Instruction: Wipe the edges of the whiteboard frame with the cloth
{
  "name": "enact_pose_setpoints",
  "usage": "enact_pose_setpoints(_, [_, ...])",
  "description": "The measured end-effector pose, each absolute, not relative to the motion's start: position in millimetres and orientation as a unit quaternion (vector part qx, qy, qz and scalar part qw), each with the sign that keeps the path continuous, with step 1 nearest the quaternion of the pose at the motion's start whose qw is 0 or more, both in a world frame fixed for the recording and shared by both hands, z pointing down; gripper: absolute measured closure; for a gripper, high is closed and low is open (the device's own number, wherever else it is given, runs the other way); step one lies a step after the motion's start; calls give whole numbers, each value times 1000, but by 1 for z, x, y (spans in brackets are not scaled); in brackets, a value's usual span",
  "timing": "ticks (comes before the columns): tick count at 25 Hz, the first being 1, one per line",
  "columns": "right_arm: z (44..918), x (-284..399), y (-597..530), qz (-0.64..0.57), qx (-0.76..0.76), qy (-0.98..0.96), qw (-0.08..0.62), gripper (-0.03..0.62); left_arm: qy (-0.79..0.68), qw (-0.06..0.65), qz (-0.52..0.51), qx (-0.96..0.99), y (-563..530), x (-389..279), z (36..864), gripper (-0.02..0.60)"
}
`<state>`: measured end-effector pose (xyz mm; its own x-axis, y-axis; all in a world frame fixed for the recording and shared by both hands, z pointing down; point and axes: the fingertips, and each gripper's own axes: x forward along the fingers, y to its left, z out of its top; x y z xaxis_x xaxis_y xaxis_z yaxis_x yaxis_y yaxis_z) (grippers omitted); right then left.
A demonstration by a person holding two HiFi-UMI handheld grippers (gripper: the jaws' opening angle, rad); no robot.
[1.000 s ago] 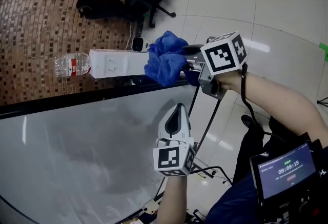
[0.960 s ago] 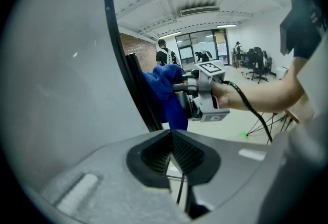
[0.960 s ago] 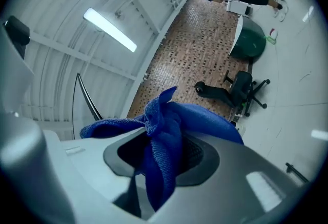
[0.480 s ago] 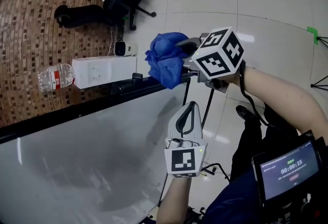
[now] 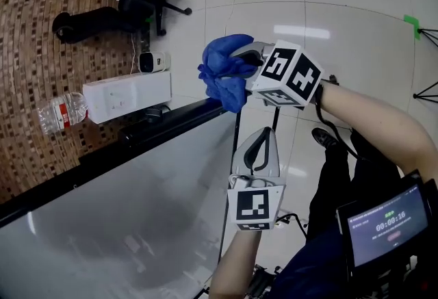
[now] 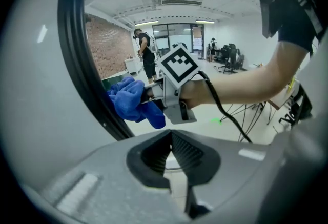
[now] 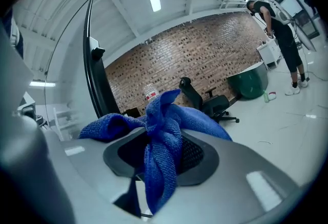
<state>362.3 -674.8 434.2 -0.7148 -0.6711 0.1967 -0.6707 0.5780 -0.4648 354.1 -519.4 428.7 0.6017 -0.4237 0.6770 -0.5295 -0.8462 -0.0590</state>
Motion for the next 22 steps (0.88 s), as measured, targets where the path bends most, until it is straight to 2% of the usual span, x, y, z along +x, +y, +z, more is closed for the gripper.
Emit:
enact_pose_setpoints(3, [449, 371, -670, -291, -378, 878, 39, 447, -265, 87, 362, 889, -514, 359, 446, 578])
enact_pose_setpoints(8, [492, 386, -667, -476, -353, 786, 180, 448, -259, 109, 378, 882, -506, 356, 469, 578])
enact_pose_setpoints(14, [554, 382, -654, -513, -370, 761, 145, 450, -259, 136, 380, 878, -504, 352, 492, 578])
enact_pose_setpoints(22, [587, 379, -664, -486, -368, 786, 102, 450, -262, 165, 390, 867, -504, 341, 553, 578])
